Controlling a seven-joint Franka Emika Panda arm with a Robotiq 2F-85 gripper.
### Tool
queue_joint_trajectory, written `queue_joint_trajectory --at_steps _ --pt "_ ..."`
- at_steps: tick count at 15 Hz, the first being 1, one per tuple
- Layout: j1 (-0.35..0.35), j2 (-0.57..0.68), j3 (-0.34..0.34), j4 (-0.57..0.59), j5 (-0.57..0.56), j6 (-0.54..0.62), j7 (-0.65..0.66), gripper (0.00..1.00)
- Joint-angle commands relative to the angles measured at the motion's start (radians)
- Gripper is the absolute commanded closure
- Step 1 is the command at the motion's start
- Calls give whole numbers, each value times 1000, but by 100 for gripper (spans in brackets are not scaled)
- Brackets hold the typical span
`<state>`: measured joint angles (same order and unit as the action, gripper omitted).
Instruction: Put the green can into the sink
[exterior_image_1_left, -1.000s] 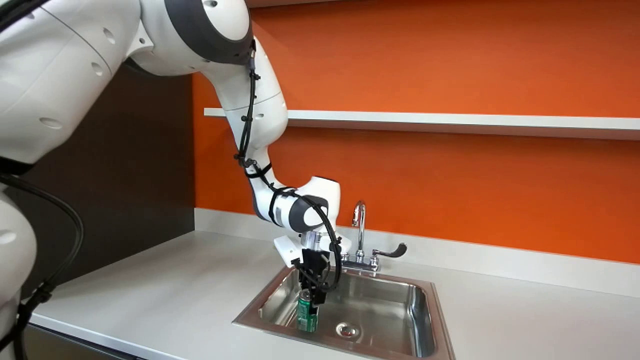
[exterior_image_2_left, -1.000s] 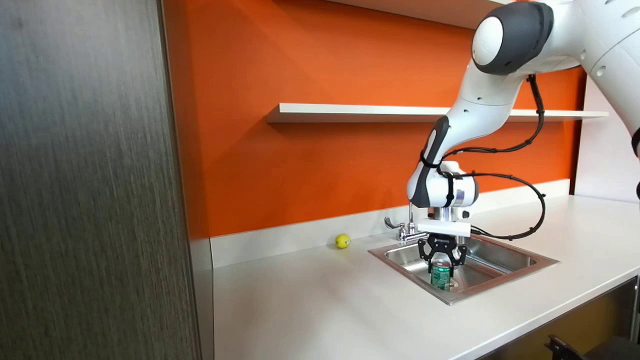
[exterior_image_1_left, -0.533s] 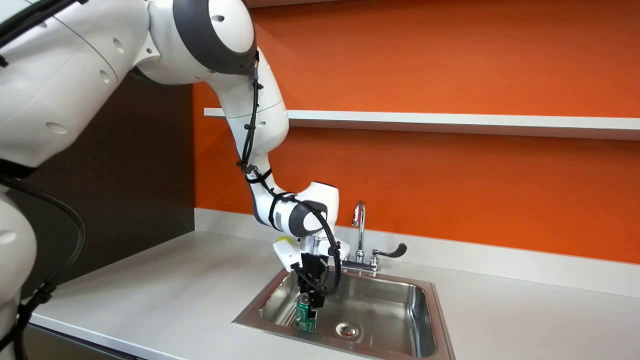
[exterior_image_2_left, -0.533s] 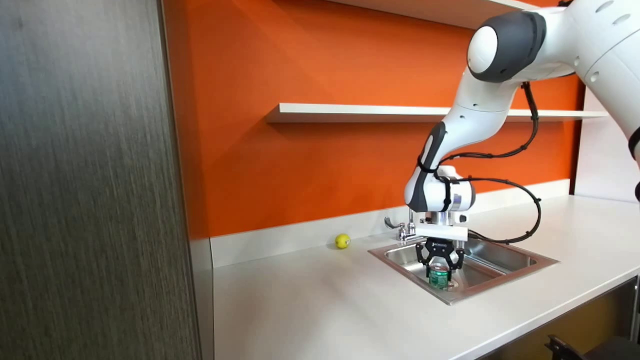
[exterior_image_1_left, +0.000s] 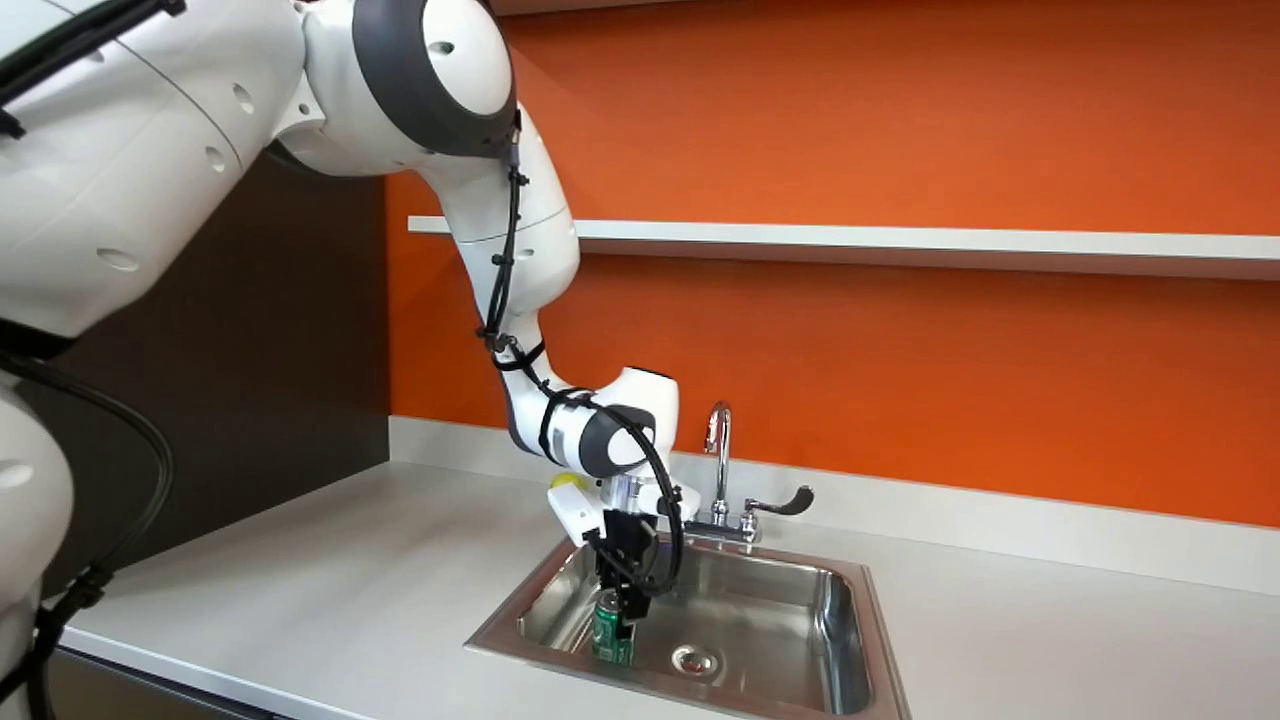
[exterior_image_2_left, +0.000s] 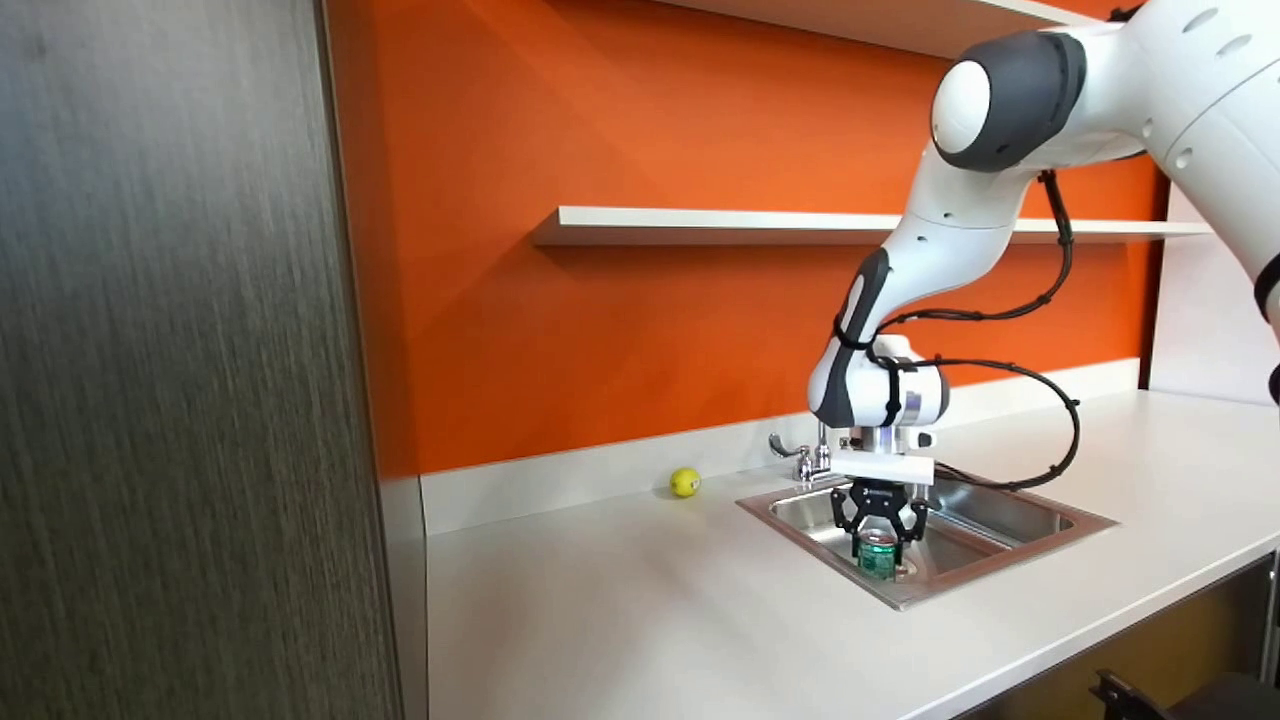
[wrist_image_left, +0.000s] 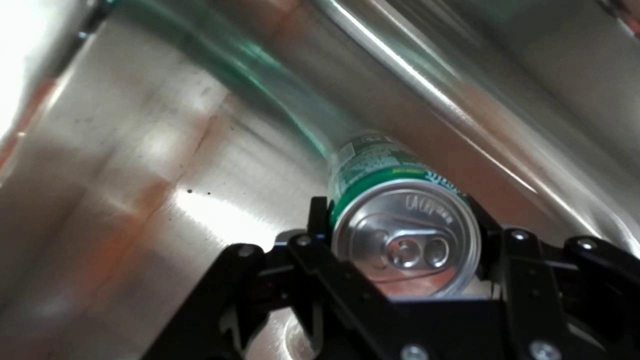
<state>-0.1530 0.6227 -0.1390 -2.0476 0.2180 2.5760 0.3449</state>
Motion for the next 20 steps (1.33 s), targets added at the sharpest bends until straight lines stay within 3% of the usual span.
queue_joint_trajectory --at_steps 1,6,7,10,17,20 --pt "-2 9 3 23 13 -10 -22 62" --pt "-1 9 1 25 14 -14 -16 62" --pt "0 6 -1 23 12 -15 -15 12" --pt "-1 -23 -4 6 12 -16 -16 0" --pt "26 -104 -49 -26 -26 -42 10 0" --pt "18 -155 -42 -43 -43 -69 -37 0"
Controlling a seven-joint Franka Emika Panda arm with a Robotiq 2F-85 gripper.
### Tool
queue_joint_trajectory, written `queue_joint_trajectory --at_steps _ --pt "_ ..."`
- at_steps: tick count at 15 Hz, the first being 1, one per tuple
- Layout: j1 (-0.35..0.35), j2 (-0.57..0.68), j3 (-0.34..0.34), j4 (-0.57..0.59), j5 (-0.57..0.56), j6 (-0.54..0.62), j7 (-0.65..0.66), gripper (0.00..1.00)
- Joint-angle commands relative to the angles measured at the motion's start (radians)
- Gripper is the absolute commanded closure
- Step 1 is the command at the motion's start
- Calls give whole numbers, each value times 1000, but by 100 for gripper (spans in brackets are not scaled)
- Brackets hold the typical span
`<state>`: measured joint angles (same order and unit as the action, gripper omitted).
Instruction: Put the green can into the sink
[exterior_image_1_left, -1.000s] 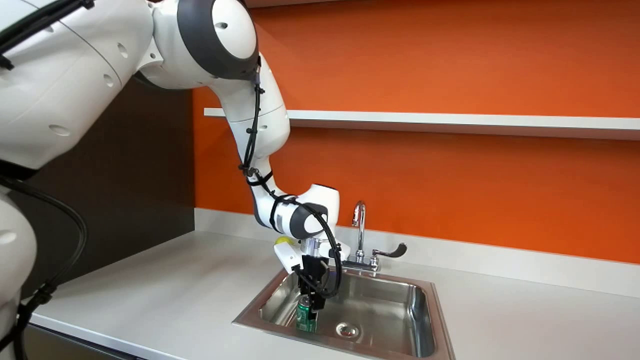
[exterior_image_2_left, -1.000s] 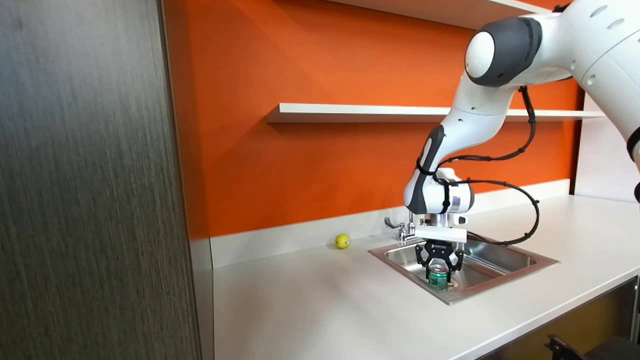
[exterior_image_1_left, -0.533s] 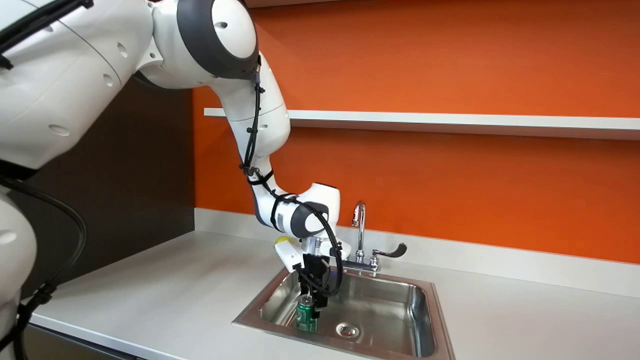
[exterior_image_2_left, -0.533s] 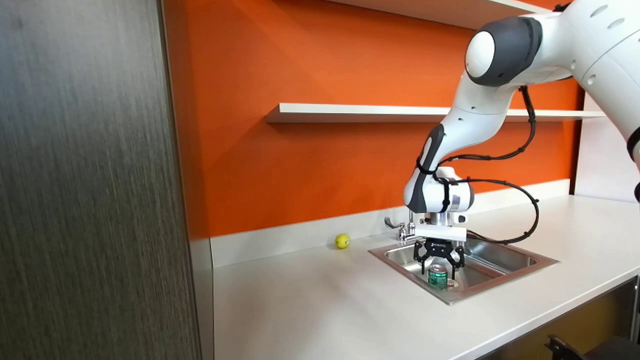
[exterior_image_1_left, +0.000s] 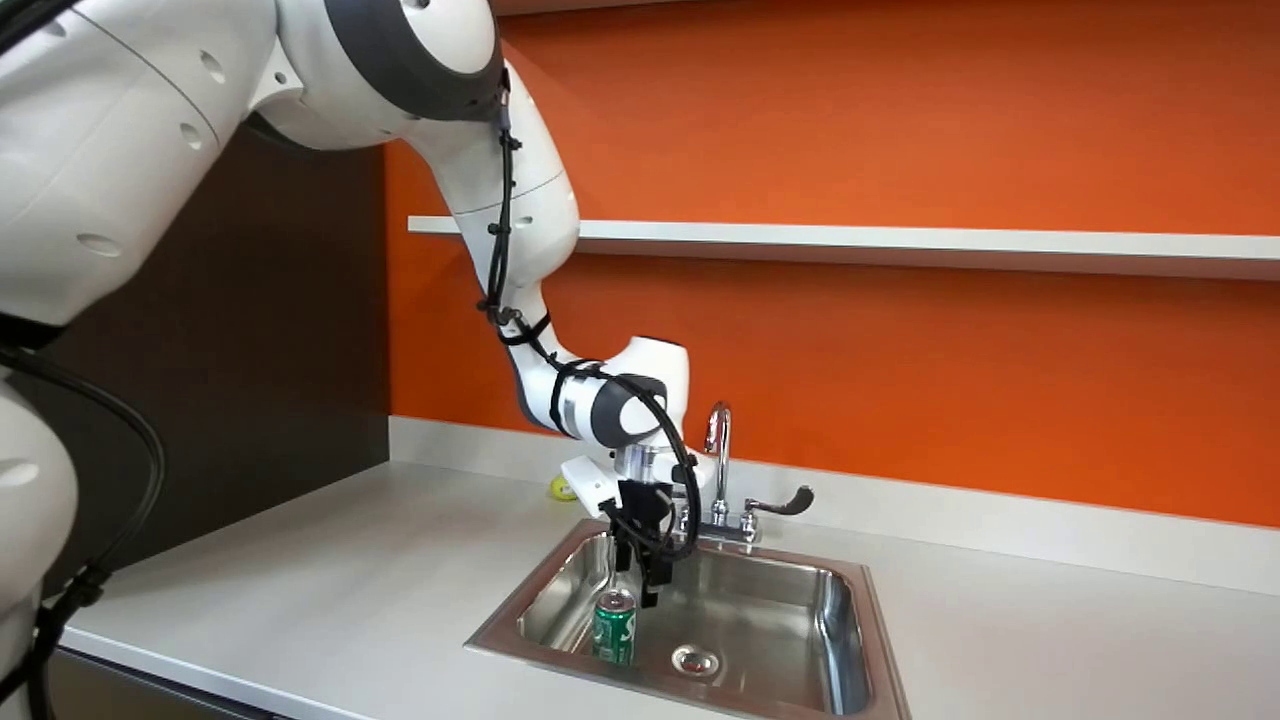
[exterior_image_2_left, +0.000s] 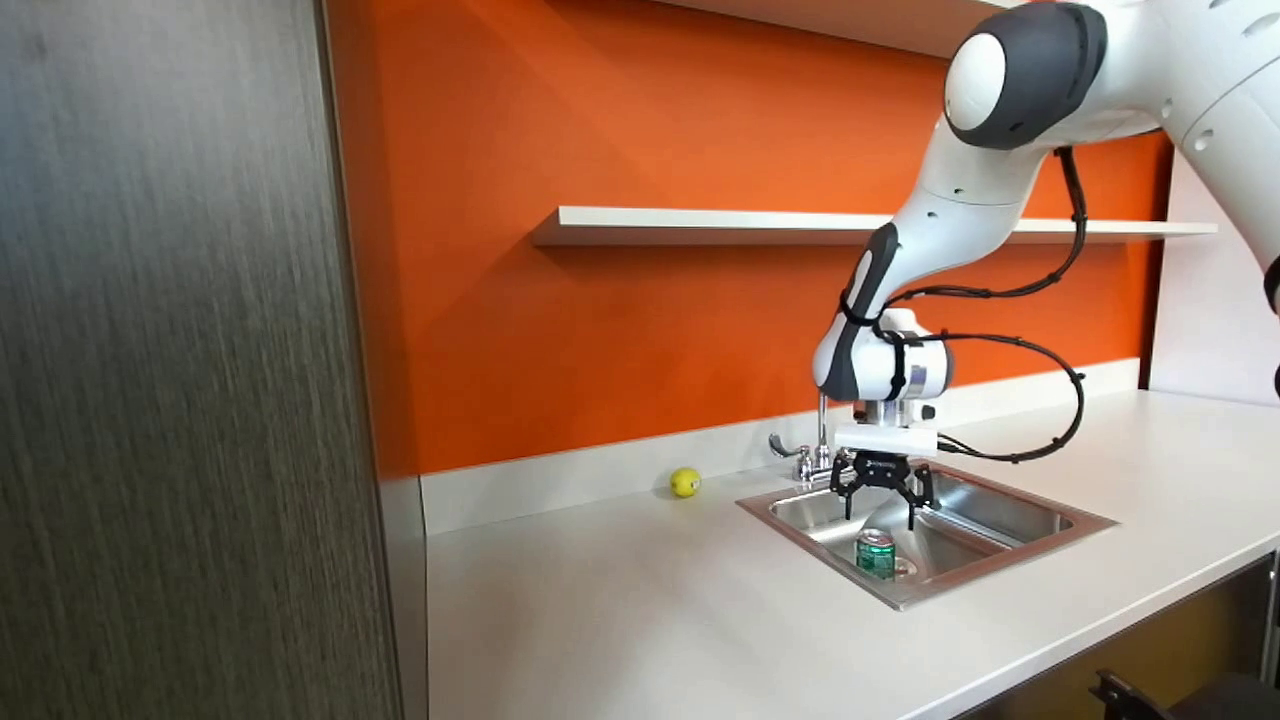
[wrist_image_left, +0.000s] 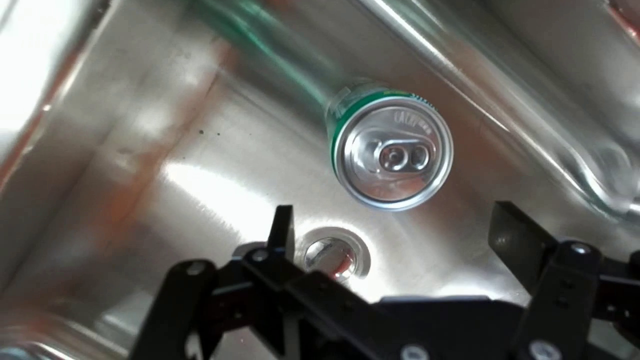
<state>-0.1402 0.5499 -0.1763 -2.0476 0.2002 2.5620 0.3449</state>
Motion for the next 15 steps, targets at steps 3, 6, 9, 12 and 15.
queue_joint_trajectory --at_steps 3,6,9,12,15 --pt "25 -136 -1 -70 -98 -73 -114 0" --pt "63 -193 -2 -111 -193 -70 -154 0" --pt "100 -266 13 -169 -270 -67 -178 0" --pt "133 -348 36 -247 -313 -63 -187 0" --pt "163 -446 67 -344 -355 -73 -188 0"
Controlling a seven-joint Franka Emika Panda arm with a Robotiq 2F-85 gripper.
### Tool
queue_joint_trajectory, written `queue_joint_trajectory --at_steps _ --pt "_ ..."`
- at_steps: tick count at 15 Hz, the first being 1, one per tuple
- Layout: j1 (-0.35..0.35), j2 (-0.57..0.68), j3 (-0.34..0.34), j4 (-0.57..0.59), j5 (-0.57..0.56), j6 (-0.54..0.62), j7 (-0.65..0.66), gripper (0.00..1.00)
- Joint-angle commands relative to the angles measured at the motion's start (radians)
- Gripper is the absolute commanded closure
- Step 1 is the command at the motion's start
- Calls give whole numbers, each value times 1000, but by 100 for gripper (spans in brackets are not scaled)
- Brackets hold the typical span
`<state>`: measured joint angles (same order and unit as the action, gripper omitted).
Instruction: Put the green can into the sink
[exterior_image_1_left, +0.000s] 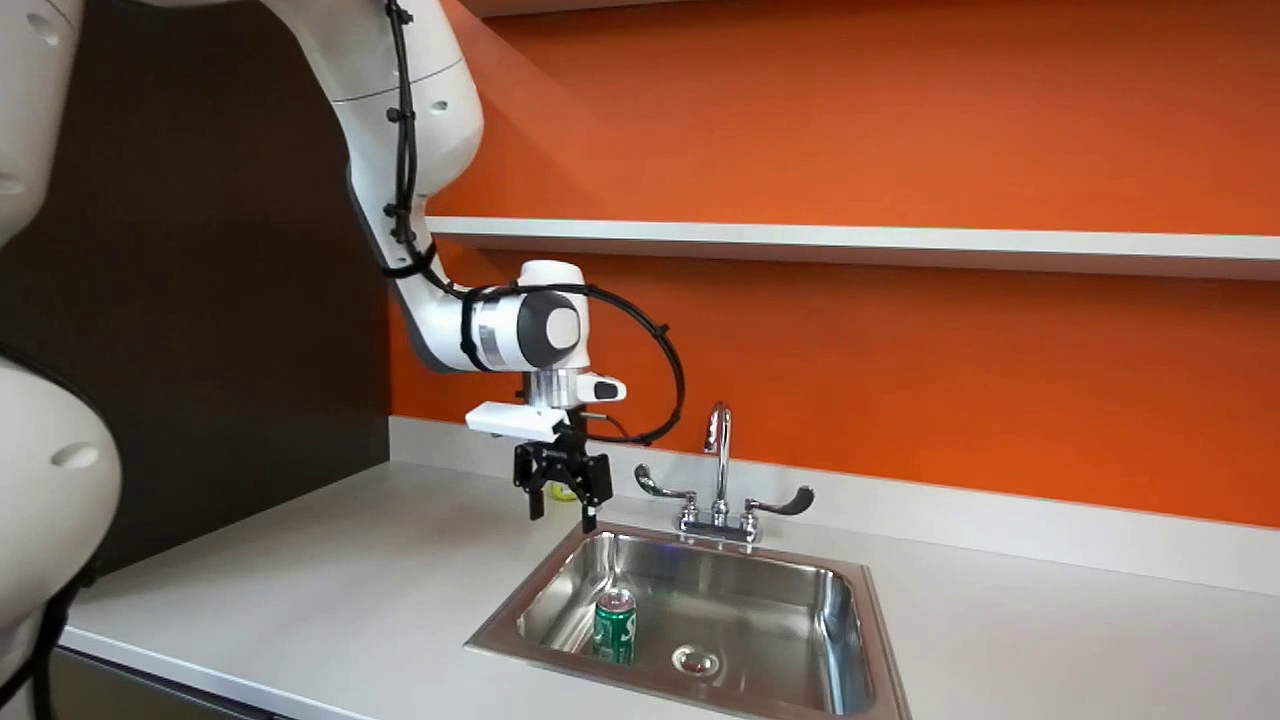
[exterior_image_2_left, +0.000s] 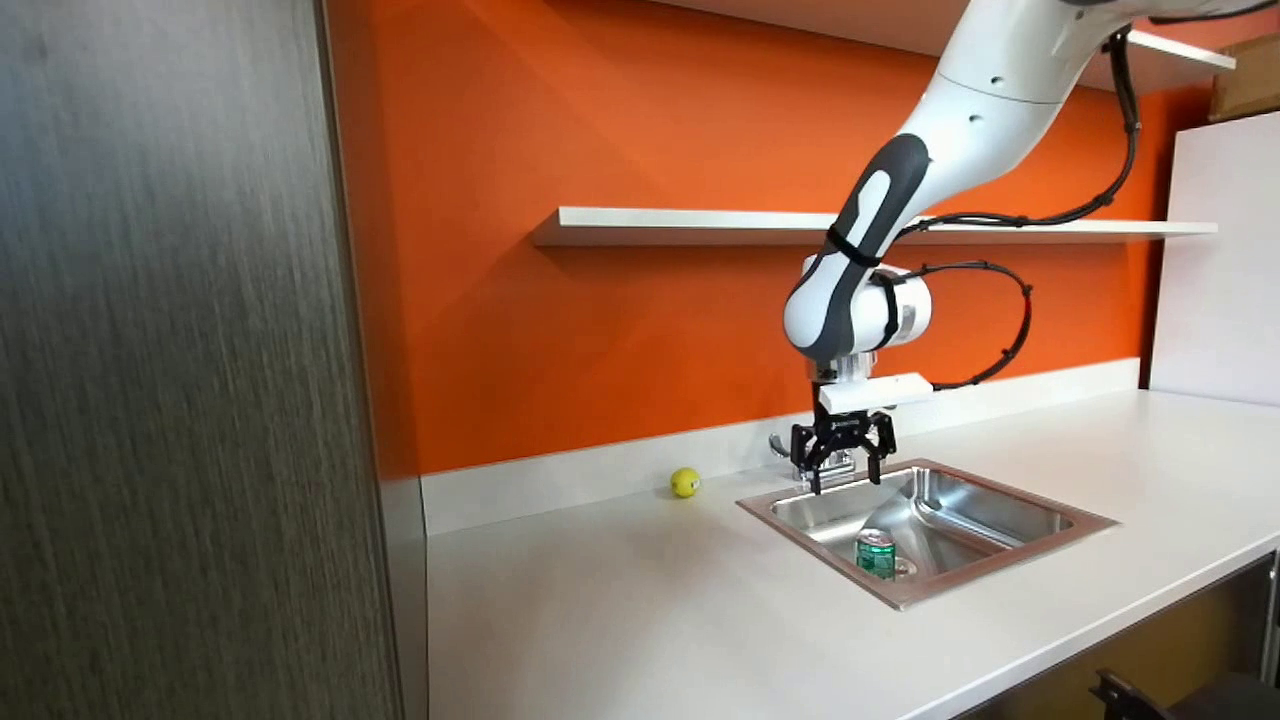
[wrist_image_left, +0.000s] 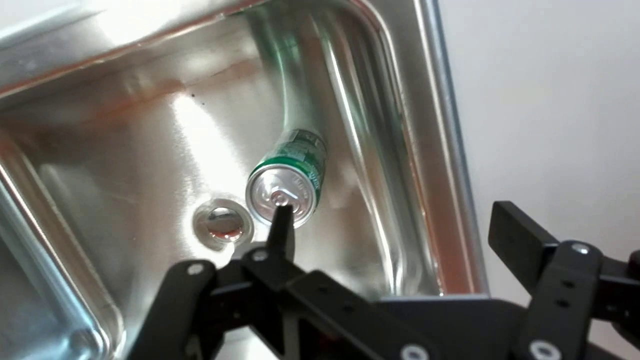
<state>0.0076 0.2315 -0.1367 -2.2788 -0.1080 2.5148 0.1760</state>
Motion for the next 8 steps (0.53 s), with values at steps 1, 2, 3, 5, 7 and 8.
queue_joint_trajectory --at_steps 1,2,3,5,7,8 --pt "24 -158 39 -144 -58 -34 -14 0" --pt "31 -193 50 -175 -68 -46 -5 0" --pt "35 -227 63 -208 -75 -50 2 0" --pt "40 -294 91 -266 -74 -70 -1 0" --pt "44 -361 119 -320 -56 -93 -3 0" --pt "46 -395 132 -347 -43 -107 -10 0"
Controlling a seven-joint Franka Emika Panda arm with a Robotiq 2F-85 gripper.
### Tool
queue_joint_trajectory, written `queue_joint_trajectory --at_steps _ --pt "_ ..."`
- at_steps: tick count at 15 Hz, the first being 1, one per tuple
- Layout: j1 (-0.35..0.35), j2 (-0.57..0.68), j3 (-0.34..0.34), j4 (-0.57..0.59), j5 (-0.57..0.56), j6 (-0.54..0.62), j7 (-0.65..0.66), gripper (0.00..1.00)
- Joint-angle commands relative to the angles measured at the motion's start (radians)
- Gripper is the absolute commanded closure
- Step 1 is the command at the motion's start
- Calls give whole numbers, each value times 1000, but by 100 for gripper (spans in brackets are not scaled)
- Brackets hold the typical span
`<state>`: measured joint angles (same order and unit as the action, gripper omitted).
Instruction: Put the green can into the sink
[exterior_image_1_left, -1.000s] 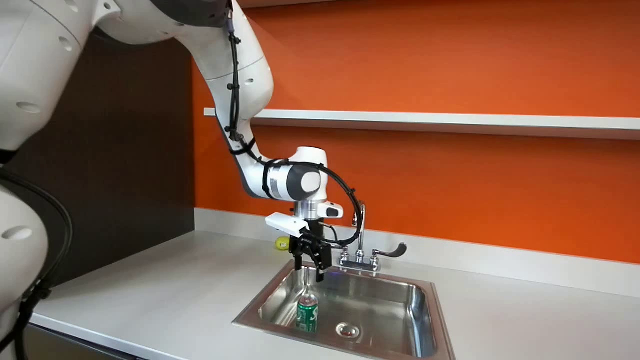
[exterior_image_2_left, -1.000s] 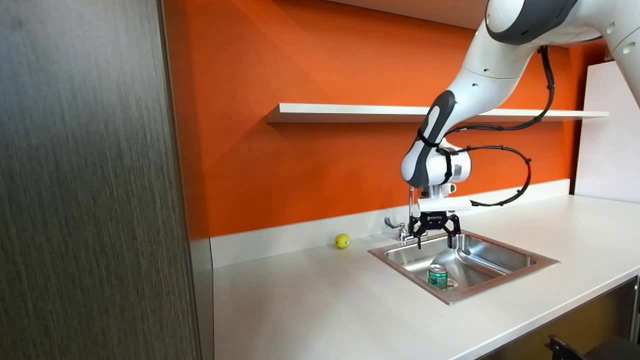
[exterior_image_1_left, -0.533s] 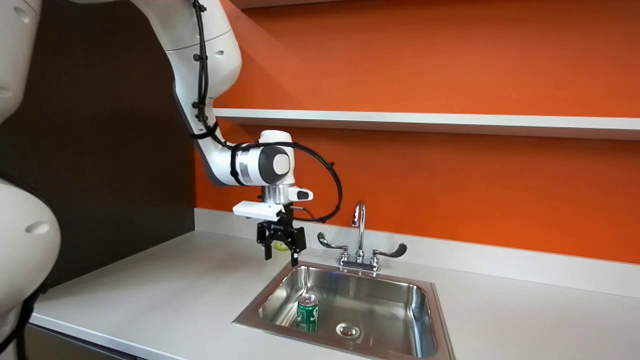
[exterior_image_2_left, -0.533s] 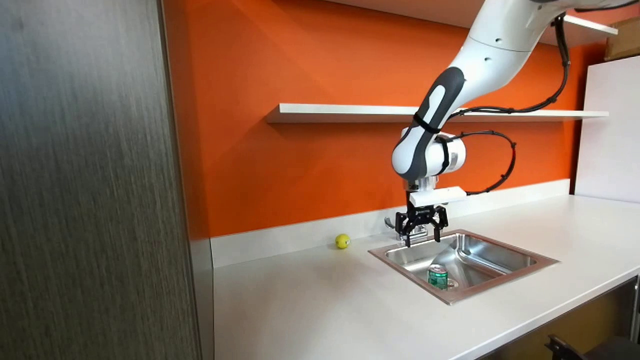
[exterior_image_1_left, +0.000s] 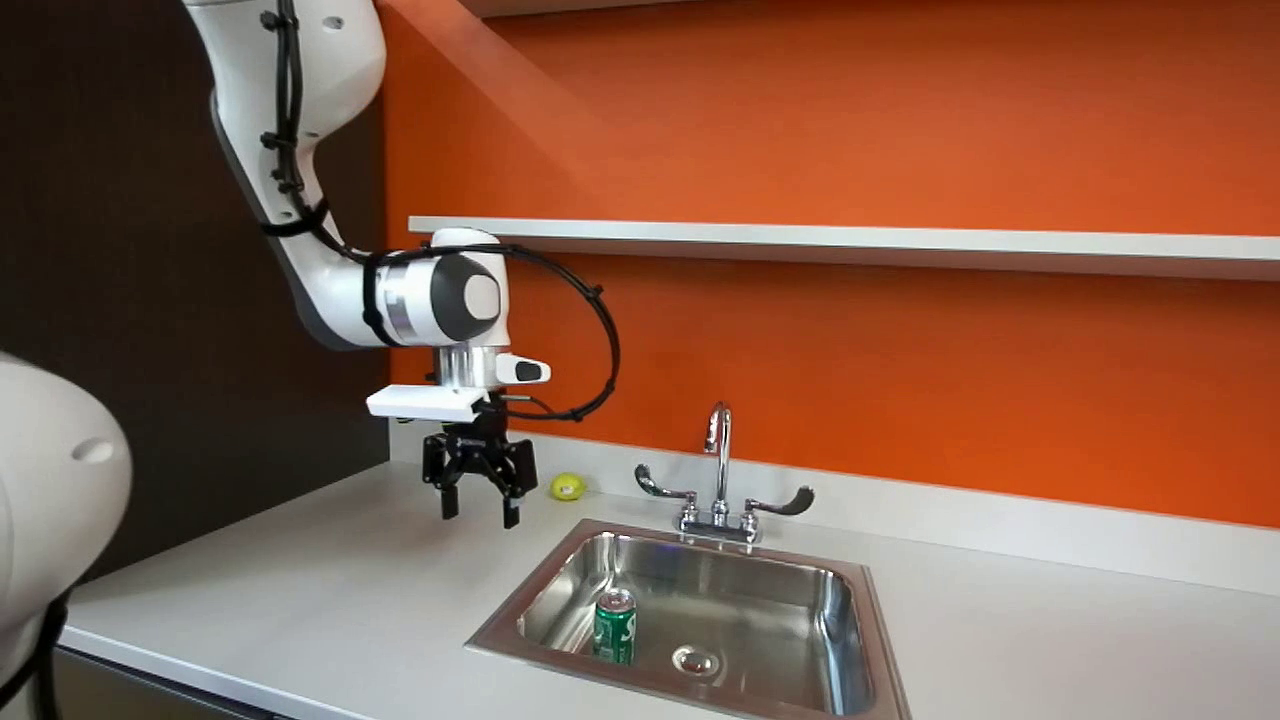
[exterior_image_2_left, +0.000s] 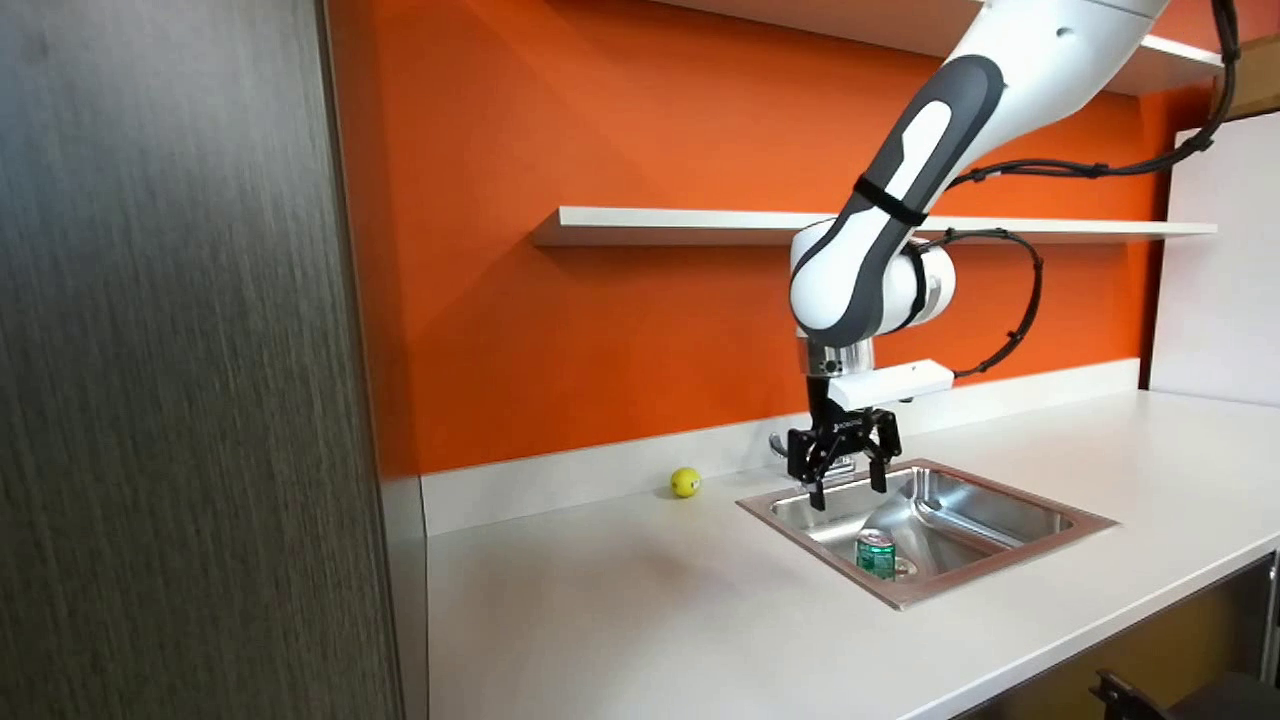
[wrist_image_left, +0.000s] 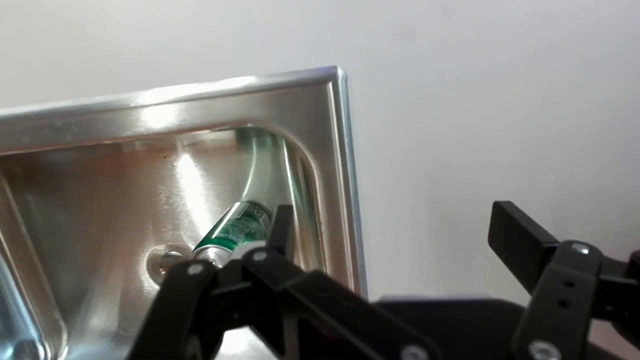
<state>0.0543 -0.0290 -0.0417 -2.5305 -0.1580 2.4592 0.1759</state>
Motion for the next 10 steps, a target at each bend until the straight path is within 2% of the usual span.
queue_joint_trajectory --at_steps 1,4,5,10 --pt "1 -165 49 -119 20 -63 -18 0" --pt "4 -252 80 -176 35 -124 -6 0" --pt "-12 -158 75 -122 21 -73 -4 0" --pt "-12 -224 87 -163 23 -101 -5 0"
